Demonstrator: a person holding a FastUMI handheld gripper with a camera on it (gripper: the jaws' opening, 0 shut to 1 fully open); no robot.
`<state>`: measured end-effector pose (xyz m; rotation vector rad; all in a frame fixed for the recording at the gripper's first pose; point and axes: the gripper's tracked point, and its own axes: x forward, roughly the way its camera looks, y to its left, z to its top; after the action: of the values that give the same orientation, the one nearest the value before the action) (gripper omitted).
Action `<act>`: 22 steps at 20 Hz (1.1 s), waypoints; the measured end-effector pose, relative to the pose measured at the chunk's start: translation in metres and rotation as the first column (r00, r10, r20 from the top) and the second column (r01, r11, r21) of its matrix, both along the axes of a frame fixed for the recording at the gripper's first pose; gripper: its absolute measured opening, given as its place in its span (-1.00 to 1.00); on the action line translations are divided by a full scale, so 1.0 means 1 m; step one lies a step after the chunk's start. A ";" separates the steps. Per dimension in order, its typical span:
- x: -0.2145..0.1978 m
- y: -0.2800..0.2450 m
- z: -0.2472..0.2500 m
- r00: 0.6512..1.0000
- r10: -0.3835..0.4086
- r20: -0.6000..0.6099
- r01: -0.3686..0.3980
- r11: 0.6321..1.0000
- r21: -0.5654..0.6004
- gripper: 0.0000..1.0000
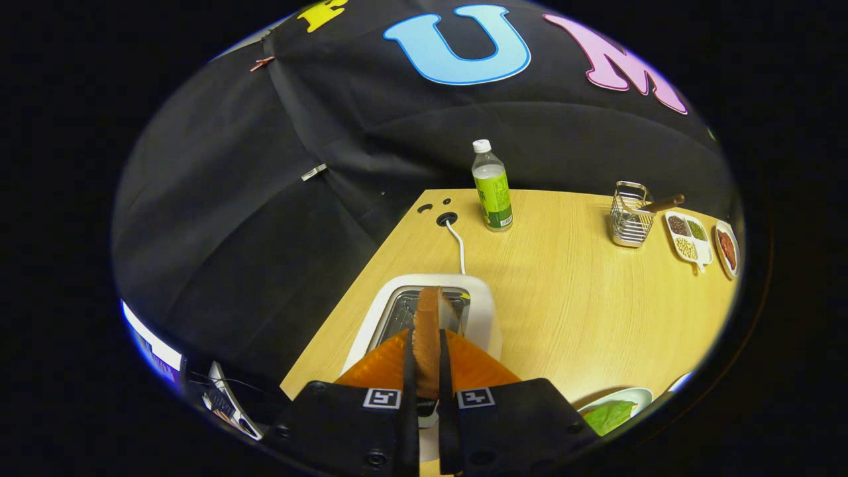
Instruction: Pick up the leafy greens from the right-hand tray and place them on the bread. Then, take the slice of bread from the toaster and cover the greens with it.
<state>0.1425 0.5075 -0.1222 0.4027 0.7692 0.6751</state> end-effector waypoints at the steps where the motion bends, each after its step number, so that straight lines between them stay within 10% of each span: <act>1: -0.001 -0.002 0.005 1.000 -0.001 0.007 0.001 1.000 0.005 -0.68; 13: -0.025 -0.091 0.102 0.992 -0.011 0.129 -0.014 0.982 0.190 -0.68; 22: -0.067 -0.209 0.039 0.987 -0.124 0.097 0.110 0.984 0.139 -0.68</act>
<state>0.0752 0.2985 -0.0835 0.5259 0.5972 0.6335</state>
